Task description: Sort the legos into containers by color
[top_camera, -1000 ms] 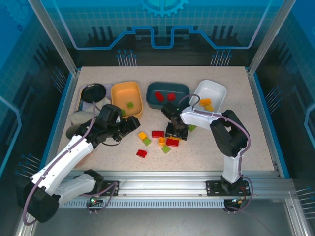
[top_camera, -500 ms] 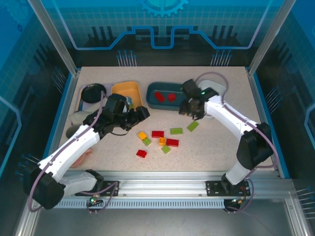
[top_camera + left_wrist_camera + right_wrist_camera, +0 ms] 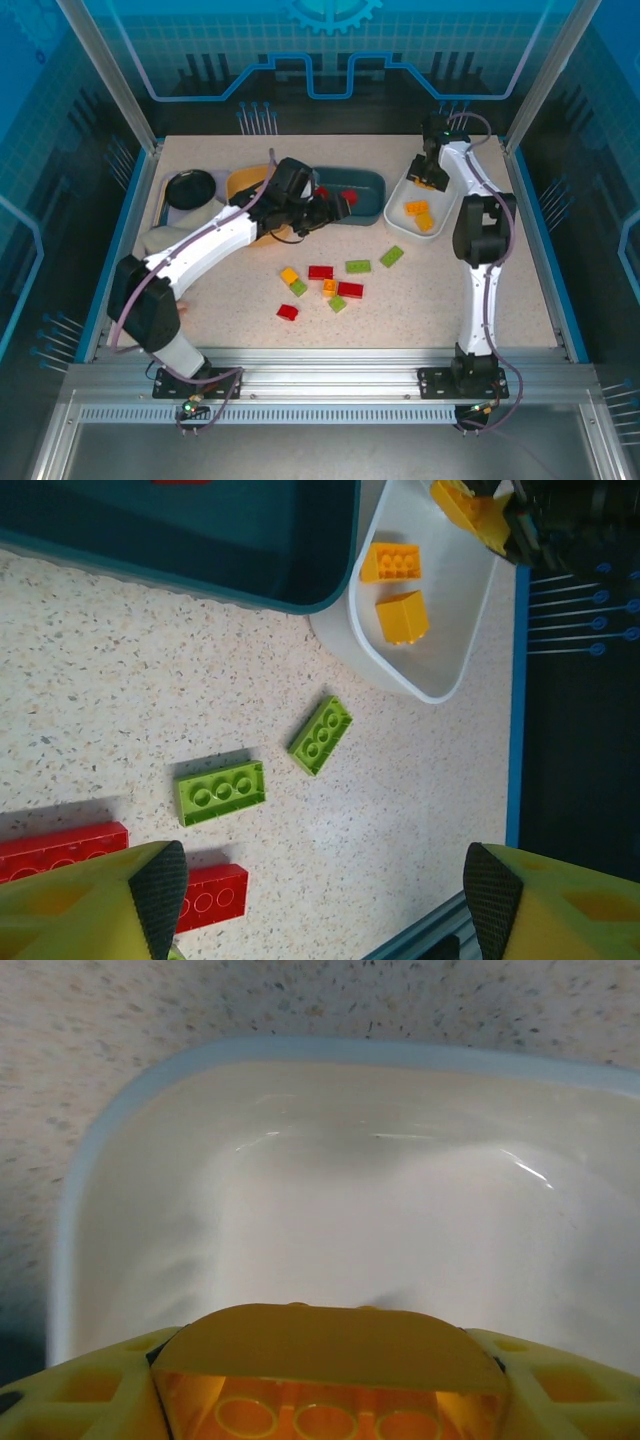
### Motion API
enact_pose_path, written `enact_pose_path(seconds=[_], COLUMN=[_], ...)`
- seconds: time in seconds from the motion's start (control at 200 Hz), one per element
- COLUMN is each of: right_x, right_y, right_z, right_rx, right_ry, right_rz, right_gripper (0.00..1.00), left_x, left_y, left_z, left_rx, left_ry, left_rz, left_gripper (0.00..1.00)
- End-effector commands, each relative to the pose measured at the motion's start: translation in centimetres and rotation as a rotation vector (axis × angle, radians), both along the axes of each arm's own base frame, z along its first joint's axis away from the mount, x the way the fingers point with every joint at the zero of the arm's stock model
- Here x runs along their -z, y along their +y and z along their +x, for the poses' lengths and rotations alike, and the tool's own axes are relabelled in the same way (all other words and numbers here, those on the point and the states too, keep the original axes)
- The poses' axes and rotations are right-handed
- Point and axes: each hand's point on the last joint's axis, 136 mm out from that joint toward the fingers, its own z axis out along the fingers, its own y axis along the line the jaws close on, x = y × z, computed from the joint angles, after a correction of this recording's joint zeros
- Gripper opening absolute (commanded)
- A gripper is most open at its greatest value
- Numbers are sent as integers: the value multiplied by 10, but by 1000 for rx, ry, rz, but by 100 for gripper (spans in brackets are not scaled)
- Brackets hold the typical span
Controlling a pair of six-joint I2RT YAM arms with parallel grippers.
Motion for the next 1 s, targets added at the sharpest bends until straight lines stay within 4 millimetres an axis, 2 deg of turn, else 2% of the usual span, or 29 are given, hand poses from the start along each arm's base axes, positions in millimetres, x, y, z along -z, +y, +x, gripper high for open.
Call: enact_pose_path(seconds=[0.0, 0.095, 0.165, 0.18, 0.205, 0.245, 0.36, 0.39, 0.475, 0.49, 0.515, 0.56, 0.57, 0.63, 0.705, 0.73, 0.74, 0.745, 0.785, 0.88, 0.995], right_x=[-2, -21, -48, -49, -71, -89, -135, -148, -169, -165, -171, -166, -171, -159, -155, -154, -150, -143, -139, -134, -133], right_y=[8, 15, 22, 25, 27, 32, 42, 45, 50, 51, 51, 50, 50, 45, 42, 42, 43, 43, 45, 43, 41], right_z=[-2, 3, 3, 3, 2, -3, -29, -39, -77, -86, -99, -126, -132, -169, -214, -227, -234, -236, -257, -299, -335], right_rx=[-62, -86, -105, -112, -124, -137, -162, -169, -168, -169, -166, -153, -151, -120, -99, -101, -103, -103, -109, -104, -101], right_ry=[49, 7, -51, -53, -99, -131, -220, -249, -298, -286, -305, -306, -320, -315, -341, -351, -348, -328, -335, -343, -346], right_rz=[39, 67, 93, 94, 95, 99, 116, 119, 111, 110, 108, 112, 115, 134, 178, 194, 199, 200, 218, 263, 298], right_gripper=[65, 76, 77, 77, 77, 77, 77, 75, 72, 72, 72, 71, 70, 69, 69, 69, 69, 69, 70, 71, 72], left_x=[8, 18, 27, 28, 30, 34, 49, 57, 70, 72, 77, 85, 85, 97, 112, 117, 119, 120, 128, 142, 155], left_y=[-12, -24, -32, -34, -37, -43, -63, -69, -87, -90, -96, -106, -108, -120, -133, -135, -135, -135, -136, -137, -142], left_z=[-7, -12, -14, -14, -14, -15, -16, -17, -16, -16, -16, -15, -15, -14, -12, -11, -10, -9, -7, 1, 7], left_rx=[77, 141, 196, 210, 230, 266, 368, 394, 447, 455, 469, 487, 490, 512, 529, 526, 522, 519, 505, 467, 456], left_ry=[14, 18, 16, 15, 9, 2, -26, -26, -53, -57, -63, -77, -82, -97, -107, -107, -106, -107, -104, -110, -126], left_rz=[58, 109, 155, 163, 178, 205, 292, 318, 369, 377, 386, 408, 411, 445, 488, 506, 514, 517, 548, 617, 661], left_gripper=[76, 76, 76, 76, 76, 75, 75, 75, 74, 74, 74, 74, 74, 73, 73, 73, 73, 73, 73, 74, 75])
